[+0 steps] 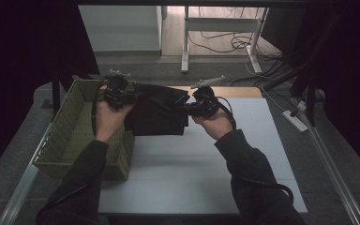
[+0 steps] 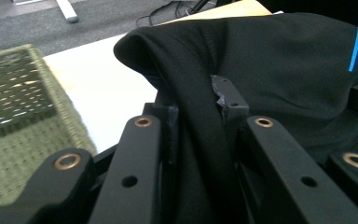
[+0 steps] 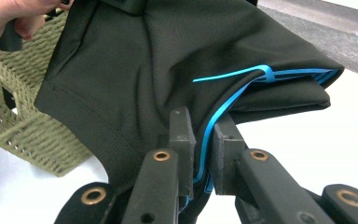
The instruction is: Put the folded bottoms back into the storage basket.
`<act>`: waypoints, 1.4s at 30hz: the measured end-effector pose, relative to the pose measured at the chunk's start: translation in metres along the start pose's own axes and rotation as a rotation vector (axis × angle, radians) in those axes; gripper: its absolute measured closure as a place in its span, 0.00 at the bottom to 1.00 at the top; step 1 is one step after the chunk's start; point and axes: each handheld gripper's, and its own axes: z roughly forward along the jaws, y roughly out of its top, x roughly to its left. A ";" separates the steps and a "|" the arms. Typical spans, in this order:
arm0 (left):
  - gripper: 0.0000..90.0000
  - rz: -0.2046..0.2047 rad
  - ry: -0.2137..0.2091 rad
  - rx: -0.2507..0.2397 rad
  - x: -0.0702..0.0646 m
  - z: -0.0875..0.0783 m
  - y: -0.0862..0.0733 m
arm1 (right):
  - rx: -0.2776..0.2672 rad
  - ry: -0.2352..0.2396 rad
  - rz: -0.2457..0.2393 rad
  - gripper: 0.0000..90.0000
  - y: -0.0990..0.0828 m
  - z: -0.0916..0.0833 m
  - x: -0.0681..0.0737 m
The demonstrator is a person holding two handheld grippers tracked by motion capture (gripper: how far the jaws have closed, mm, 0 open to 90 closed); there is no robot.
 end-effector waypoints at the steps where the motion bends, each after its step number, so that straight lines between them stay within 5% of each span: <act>1: 0.84 -0.004 0.001 -0.001 0.002 -0.002 0.000 | -0.002 0.004 -0.001 0.91 0.002 0.002 0.001; 42: 0.84 -0.120 0.105 -0.024 0.090 -0.076 -0.027 | -0.014 0.104 -0.050 0.91 0.060 0.091 0.056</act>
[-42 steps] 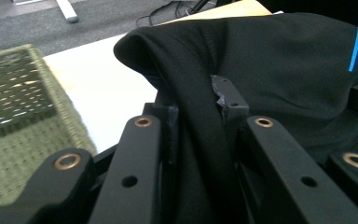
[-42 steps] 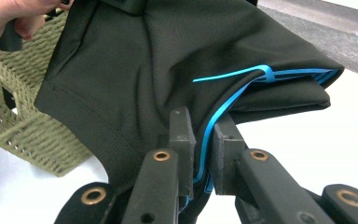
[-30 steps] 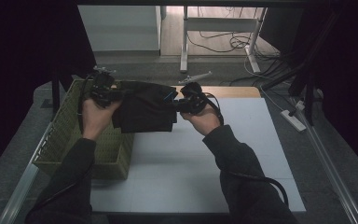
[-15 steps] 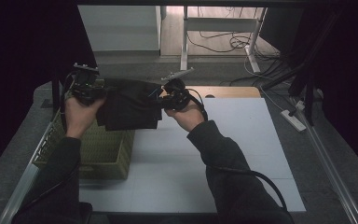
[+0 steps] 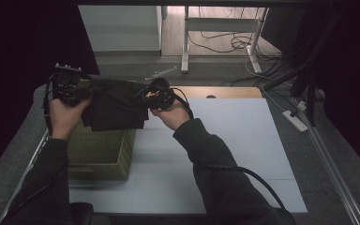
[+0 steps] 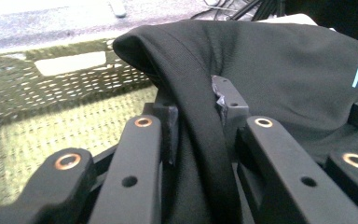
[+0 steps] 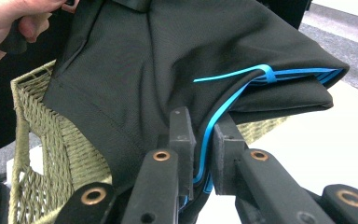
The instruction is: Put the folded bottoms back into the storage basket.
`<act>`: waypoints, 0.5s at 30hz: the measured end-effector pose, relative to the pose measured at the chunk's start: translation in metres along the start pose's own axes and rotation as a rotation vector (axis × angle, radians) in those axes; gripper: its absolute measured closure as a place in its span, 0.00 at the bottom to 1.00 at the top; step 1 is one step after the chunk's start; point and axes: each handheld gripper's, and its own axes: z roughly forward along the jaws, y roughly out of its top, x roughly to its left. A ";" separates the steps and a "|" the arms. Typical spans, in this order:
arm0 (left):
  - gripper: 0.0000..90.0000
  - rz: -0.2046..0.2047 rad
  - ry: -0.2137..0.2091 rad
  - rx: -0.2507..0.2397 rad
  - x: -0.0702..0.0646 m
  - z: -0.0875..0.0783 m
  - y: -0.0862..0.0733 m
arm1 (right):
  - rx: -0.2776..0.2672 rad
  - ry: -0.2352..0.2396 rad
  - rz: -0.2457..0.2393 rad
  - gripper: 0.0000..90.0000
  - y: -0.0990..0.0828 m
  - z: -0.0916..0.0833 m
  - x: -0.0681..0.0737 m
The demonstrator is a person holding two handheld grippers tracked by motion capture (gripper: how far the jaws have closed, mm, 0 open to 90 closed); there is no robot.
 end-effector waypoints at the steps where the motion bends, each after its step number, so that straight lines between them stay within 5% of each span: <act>1: 0.84 -0.003 0.003 -0.001 0.002 -0.001 -0.001 | 0.001 0.001 -0.002 0.91 0.001 0.002 0.001; 15: 0.84 -0.026 0.029 -0.003 0.030 -0.019 -0.011 | -0.002 0.032 -0.014 0.91 0.011 0.032 0.017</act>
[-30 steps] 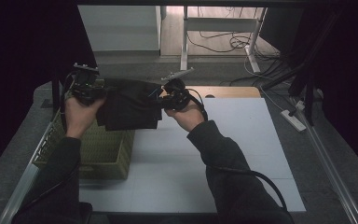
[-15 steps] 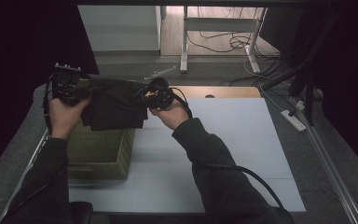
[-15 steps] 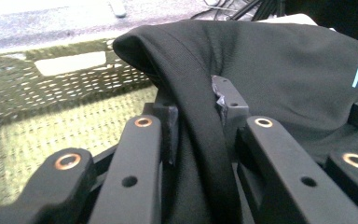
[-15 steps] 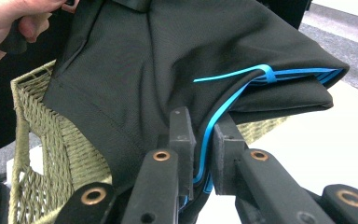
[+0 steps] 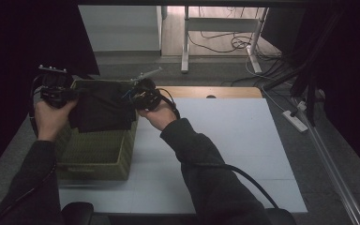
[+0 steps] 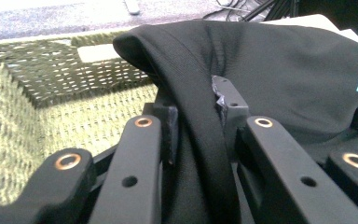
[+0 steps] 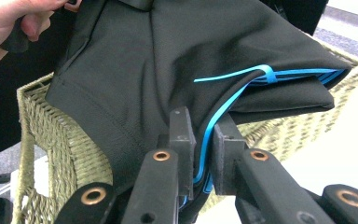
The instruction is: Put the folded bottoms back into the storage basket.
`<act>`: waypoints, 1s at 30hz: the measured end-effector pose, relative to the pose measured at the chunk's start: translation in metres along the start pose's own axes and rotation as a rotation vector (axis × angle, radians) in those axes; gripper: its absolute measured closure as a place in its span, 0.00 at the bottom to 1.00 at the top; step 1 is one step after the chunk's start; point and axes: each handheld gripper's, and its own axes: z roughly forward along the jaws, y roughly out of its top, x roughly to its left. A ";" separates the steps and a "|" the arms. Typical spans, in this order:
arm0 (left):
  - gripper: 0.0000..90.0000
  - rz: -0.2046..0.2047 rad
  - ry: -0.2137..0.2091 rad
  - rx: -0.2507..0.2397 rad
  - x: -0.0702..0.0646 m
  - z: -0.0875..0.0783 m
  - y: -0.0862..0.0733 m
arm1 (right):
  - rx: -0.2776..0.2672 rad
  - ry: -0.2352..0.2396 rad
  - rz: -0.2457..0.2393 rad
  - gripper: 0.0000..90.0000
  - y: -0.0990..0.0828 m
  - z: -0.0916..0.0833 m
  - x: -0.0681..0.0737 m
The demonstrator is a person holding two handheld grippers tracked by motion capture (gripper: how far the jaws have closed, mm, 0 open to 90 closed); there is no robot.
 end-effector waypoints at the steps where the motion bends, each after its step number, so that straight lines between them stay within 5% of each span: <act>1: 0.84 -0.002 0.002 0.000 0.001 -0.001 0.000 | -0.001 0.003 0.001 0.91 0.001 0.002 0.001; 19: 0.84 -0.032 0.043 0.007 0.029 -0.009 -0.014 | -0.004 0.021 0.001 0.91 0.007 0.032 0.015; 30: 0.83 -0.048 0.052 0.025 0.043 0.001 -0.028 | 0.022 0.005 -0.005 0.91 -0.001 0.052 0.021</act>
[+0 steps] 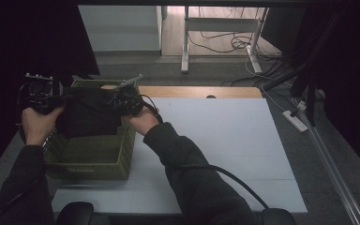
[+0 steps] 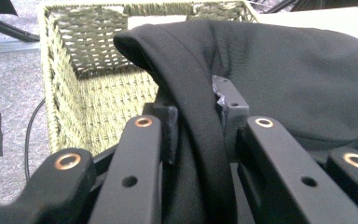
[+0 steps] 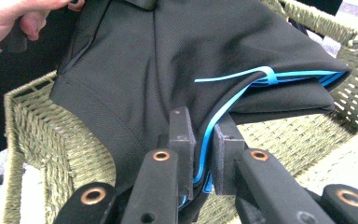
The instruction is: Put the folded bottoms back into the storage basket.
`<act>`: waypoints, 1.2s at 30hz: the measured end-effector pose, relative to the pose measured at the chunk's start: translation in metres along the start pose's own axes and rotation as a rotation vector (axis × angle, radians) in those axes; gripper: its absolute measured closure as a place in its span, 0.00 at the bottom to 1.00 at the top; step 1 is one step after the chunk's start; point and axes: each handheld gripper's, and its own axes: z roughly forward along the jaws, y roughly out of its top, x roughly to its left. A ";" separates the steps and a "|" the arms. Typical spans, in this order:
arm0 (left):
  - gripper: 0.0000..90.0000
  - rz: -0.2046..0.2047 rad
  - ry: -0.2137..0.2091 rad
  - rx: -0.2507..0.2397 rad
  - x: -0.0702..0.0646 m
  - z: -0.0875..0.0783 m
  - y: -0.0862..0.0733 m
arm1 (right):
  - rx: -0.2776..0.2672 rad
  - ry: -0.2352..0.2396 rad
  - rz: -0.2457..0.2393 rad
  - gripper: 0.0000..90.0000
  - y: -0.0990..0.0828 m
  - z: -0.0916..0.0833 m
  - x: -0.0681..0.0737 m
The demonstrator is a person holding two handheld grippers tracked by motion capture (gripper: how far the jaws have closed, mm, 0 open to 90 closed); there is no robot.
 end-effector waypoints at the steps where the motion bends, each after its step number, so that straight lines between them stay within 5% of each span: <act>1: 0.83 -0.001 0.000 0.003 0.001 0.001 -0.001 | 0.003 -0.002 -0.001 0.91 -0.001 0.002 0.000; 22: 0.82 -0.033 0.013 0.113 0.013 0.042 -0.025 | 0.093 -0.049 0.037 0.90 -0.032 0.035 0.003; 31: 0.81 -0.020 0.027 0.178 0.011 0.063 -0.029 | 0.152 -0.063 0.013 0.87 -0.037 0.042 0.005; 33: 0.71 -0.019 0.072 0.189 0.012 0.070 -0.032 | 0.160 -0.048 0.006 0.79 -0.038 0.042 0.005; 34: 0.59 -0.019 0.096 0.174 0.013 0.072 -0.032 | 0.160 -0.039 0.009 0.70 -0.037 0.041 0.006; 36: 0.37 -0.041 0.078 0.151 0.015 0.073 -0.032 | 0.157 -0.055 -0.003 0.59 -0.034 0.039 0.008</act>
